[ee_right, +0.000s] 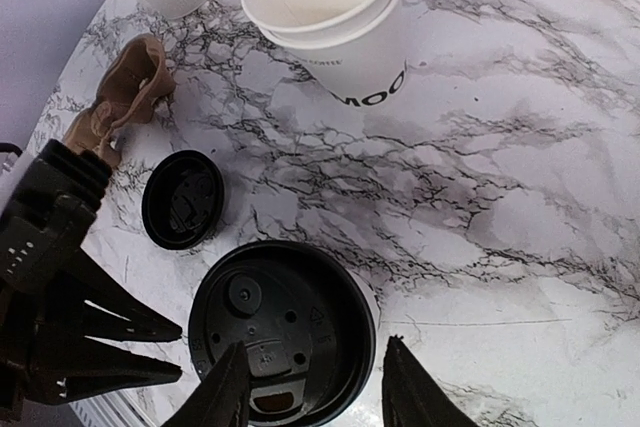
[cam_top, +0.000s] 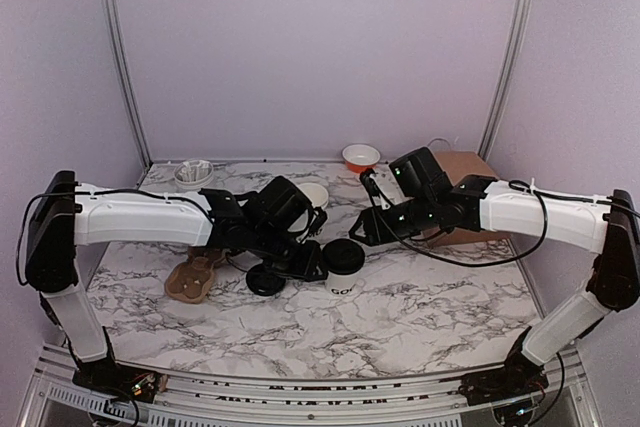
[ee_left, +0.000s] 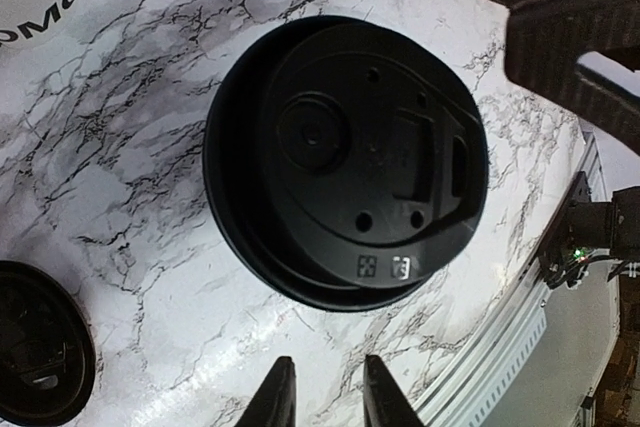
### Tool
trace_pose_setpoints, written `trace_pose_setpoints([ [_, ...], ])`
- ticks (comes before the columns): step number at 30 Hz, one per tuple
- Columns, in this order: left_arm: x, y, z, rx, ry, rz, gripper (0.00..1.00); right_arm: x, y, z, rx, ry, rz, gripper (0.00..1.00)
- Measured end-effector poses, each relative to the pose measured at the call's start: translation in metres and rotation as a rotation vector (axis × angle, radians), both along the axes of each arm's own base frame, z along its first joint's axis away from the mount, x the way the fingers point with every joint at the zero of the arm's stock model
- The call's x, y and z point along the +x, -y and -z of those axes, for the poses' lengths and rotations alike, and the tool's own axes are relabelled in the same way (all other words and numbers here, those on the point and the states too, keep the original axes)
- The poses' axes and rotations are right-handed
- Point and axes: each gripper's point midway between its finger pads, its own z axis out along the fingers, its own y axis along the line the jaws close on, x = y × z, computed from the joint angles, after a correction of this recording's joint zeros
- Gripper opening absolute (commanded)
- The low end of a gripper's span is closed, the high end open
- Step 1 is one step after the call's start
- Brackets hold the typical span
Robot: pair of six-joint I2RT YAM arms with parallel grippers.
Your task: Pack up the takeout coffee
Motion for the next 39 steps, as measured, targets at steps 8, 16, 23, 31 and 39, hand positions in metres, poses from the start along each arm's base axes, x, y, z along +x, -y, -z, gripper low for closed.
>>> trace_pose_setpoints([
  [8, 0.001, 0.004, 0.019, 0.029, -0.024, 0.004, 0.25, 0.0, 0.0, 0.001, -0.001, -0.004, -0.002, 0.44],
  [16, 0.015, 0.006, 0.014, 0.016, -0.006, -0.02, 0.25, 0.0, 0.0, 0.001, -0.001, -0.004, -0.001, 0.44],
  [23, 0.045, -0.003, 0.018, 0.022, 0.005, -0.082, 0.25, 0.001, 0.002, 0.003, -0.002, -0.006, 0.005, 0.44],
  [31, 0.084, -0.001, 0.011, -0.003, 0.034, -0.133, 0.25, 0.001, 0.005, 0.008, -0.009, -0.017, 0.014, 0.44],
  [39, 0.097, -0.007, 0.012, -0.003, 0.039, -0.156, 0.25, 0.005, 0.009, 0.008, -0.01, -0.016, 0.027, 0.44],
])
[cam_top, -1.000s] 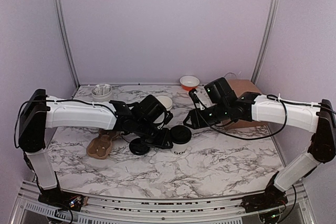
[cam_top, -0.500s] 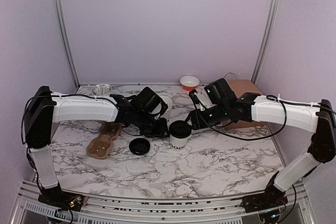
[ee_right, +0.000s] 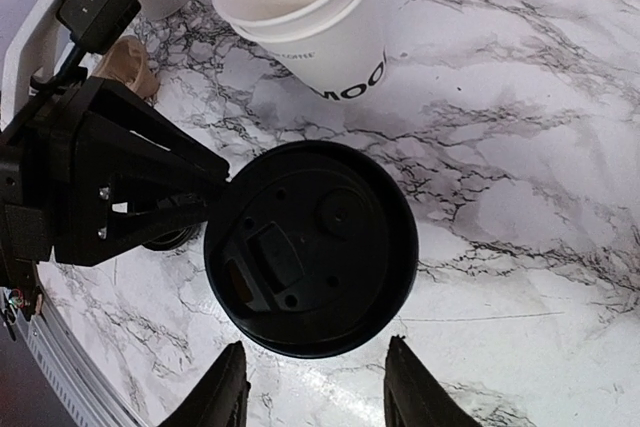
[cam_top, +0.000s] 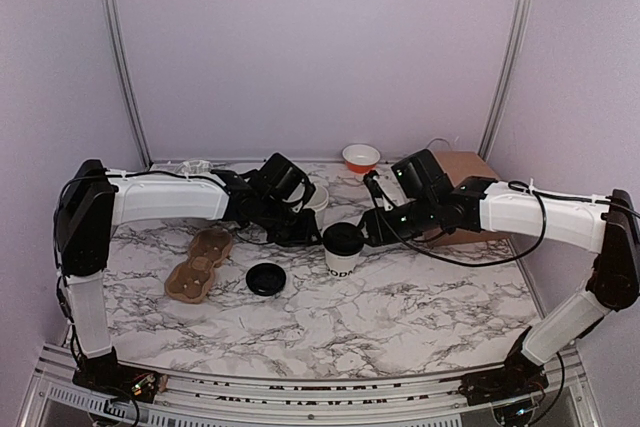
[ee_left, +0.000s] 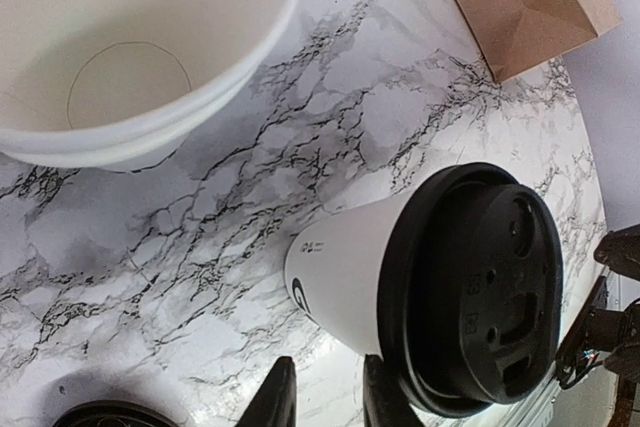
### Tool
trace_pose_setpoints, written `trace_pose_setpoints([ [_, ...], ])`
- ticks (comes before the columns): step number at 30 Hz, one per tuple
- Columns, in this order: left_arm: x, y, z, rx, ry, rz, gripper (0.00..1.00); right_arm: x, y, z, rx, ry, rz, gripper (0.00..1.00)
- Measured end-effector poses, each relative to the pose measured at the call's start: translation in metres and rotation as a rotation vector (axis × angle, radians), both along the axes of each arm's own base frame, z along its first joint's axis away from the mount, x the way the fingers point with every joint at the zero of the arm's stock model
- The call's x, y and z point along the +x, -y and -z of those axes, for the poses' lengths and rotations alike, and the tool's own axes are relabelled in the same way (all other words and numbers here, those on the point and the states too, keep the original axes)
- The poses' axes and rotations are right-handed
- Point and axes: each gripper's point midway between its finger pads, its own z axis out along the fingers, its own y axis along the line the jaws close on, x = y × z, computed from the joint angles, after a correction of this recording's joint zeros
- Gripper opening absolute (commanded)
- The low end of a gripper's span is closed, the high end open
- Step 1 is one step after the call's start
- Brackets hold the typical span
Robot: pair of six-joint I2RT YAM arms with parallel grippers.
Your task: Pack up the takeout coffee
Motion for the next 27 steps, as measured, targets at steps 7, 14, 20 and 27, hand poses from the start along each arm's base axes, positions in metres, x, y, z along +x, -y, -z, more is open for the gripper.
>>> trace_pose_setpoints([
  [7, -0.002, -0.013, 0.011, 0.029, -0.012, -0.016, 0.25, 0.002, 0.003, 0.003, -0.002, -0.005, 0.01, 0.44],
  [14, -0.006, -0.019, -0.007, 0.003, 0.0, -0.026, 0.26, 0.01, 0.01, 0.002, 0.001, 0.0, 0.034, 0.44],
  [20, -0.008, -0.015, -0.031, -0.06, -0.001, -0.026, 0.27, 0.016, 0.014, 0.002, 0.005, 0.003, 0.052, 0.44],
  [27, -0.009, -0.005, -0.039, -0.093, -0.009, -0.017, 0.27, 0.02, 0.011, 0.008, 0.003, 0.0, 0.051, 0.44],
])
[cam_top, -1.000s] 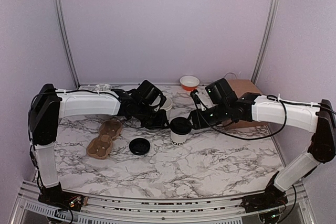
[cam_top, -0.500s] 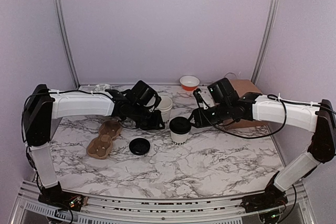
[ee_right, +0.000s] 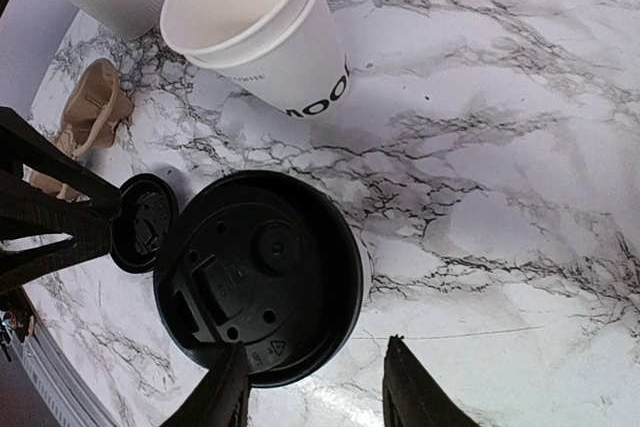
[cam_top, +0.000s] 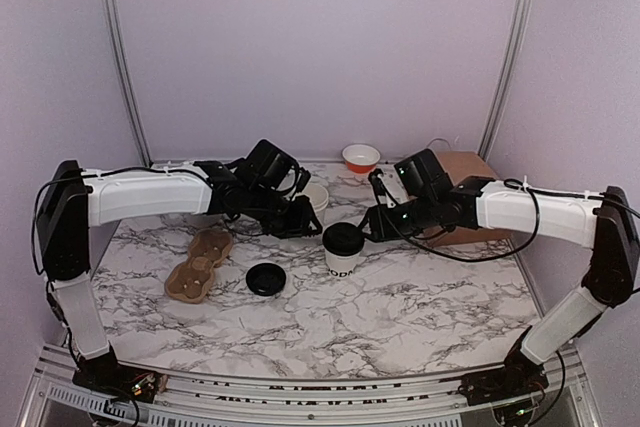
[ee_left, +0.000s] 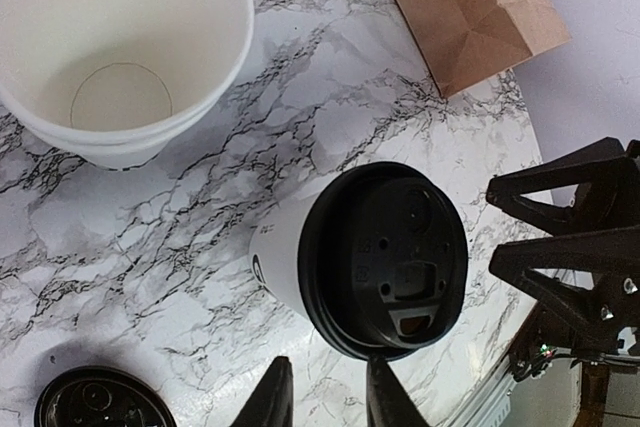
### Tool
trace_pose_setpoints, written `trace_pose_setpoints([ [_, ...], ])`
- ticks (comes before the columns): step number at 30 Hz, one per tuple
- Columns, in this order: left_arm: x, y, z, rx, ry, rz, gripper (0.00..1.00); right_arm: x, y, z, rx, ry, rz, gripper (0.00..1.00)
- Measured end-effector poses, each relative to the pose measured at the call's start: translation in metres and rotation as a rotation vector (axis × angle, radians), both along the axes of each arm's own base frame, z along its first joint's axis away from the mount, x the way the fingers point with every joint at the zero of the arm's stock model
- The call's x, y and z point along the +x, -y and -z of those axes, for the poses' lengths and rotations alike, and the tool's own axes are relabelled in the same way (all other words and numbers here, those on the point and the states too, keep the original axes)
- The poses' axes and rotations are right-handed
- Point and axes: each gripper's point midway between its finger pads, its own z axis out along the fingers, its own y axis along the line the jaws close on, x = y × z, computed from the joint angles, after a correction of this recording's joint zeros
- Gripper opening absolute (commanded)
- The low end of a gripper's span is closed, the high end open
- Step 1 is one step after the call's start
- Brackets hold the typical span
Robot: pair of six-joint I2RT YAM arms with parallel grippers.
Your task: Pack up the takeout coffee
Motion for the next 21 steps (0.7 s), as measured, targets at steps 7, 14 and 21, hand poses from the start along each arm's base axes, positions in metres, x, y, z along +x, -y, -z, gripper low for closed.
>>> trace_pose_setpoints([
  [7, 0.001, 0.007, 0.005, 0.004, -0.004, 0.007, 0.27, 0.002, 0.002, 0.006, -0.01, -0.01, 0.004, 0.44],
  [14, -0.001, 0.009, 0.009, 0.01, -0.008, 0.012, 0.27, 0.007, 0.003, 0.005, -0.004, -0.003, 0.013, 0.44],
  [21, 0.001, 0.013, 0.013, 0.017, -0.009, 0.013, 0.26, 0.011, 0.002, 0.009, -0.003, -0.003, 0.018, 0.43],
])
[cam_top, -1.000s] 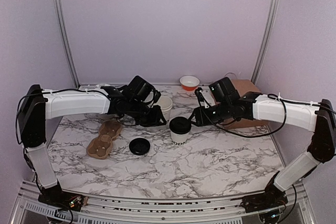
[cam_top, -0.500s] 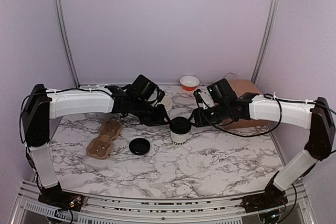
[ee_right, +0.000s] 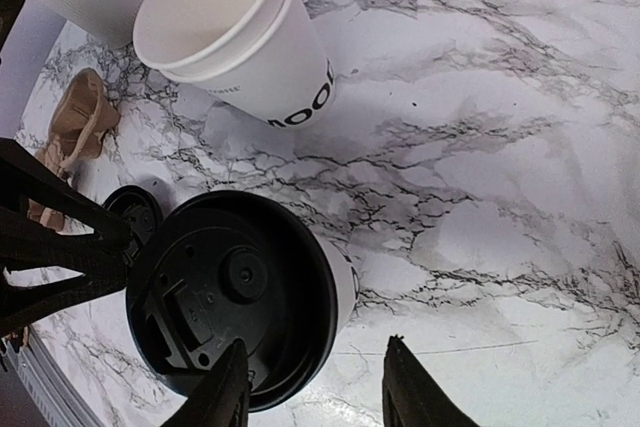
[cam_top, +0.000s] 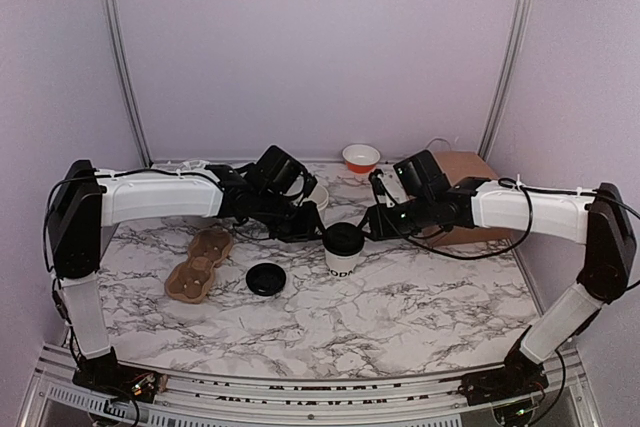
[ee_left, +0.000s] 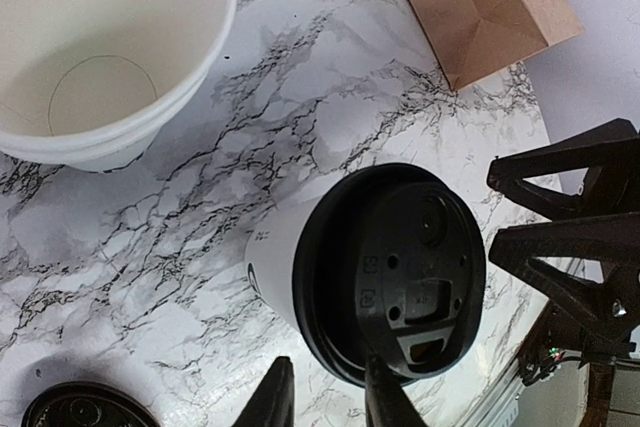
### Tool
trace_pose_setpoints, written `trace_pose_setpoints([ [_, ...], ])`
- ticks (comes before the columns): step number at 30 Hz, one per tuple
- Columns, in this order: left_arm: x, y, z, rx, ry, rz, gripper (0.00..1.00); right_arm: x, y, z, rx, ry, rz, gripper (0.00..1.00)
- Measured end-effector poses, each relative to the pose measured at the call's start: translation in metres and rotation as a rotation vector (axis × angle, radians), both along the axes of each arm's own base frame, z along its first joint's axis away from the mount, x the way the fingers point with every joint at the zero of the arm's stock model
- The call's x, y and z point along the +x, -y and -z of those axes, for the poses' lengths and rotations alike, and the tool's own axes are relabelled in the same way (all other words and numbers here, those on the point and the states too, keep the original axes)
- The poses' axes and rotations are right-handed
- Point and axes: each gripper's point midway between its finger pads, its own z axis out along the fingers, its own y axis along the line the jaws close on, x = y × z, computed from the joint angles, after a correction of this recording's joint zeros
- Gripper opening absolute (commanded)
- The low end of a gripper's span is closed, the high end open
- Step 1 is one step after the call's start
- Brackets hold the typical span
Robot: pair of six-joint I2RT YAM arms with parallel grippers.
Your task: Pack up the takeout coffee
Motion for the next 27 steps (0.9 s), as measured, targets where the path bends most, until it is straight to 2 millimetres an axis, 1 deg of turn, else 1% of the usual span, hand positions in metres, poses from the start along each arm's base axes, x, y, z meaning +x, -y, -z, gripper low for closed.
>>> trace_pose_setpoints([
  [11, 0.001, 0.002, 0.011, 0.022, -0.006, -0.004, 0.26, 0.003, -0.003, 0.008, -0.001, -0.007, -0.003, 0.42],
  [27, 0.005, 0.004, 0.015, 0.058, 0.043, -0.024, 0.24, 0.002, -0.004, 0.014, 0.039, 0.022, -0.005, 0.41],
])
